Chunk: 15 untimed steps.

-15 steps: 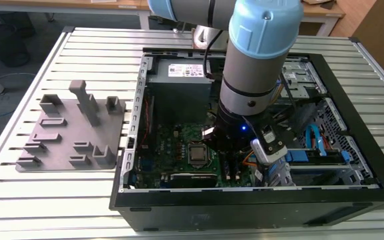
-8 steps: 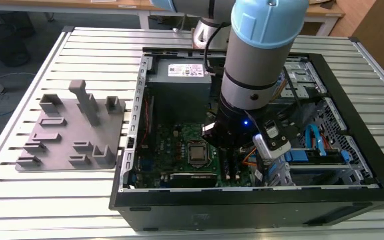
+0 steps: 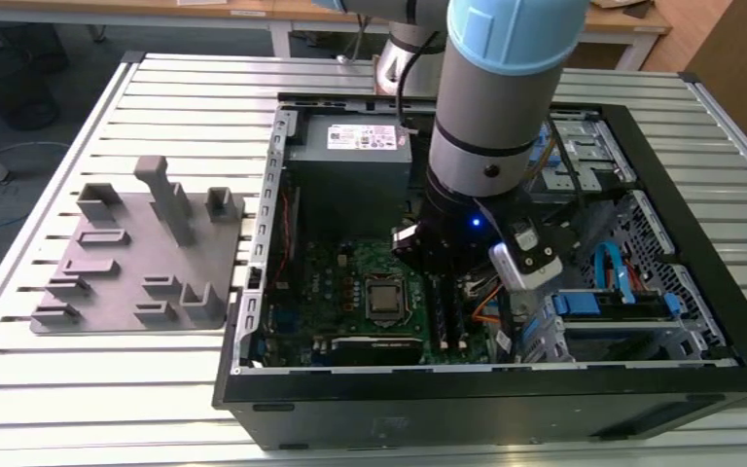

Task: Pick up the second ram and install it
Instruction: 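Press down the second ram until it locks into place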

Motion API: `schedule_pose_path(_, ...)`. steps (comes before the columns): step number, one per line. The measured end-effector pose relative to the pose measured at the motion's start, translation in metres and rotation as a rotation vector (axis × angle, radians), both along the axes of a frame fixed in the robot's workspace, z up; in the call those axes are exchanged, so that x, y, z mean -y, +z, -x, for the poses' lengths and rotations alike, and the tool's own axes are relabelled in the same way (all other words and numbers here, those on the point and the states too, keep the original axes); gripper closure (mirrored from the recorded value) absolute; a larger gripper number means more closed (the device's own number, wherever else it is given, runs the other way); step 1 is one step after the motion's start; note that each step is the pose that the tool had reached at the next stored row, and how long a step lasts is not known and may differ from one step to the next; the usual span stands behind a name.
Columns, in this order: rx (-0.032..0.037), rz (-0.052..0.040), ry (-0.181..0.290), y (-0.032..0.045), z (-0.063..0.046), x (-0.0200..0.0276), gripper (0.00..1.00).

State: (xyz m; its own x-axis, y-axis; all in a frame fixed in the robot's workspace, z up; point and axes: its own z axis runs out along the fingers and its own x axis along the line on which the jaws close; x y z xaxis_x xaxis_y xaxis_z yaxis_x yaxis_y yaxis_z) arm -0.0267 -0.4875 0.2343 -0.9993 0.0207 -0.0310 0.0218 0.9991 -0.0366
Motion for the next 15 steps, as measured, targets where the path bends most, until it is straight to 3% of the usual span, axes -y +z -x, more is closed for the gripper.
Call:
schedule_pose_path(5,0.0000,-0.0010,0.000,0.0004,0.000,-0.0140,0.89)
schedule_pose_path(10,0.0026,-0.0020,0.000,0.0118,0.000,-0.0153,0.89)
schedule_pose_path(15,0.0029,-0.0020,0.000,0.0137,0.000,-0.0153,0.89)
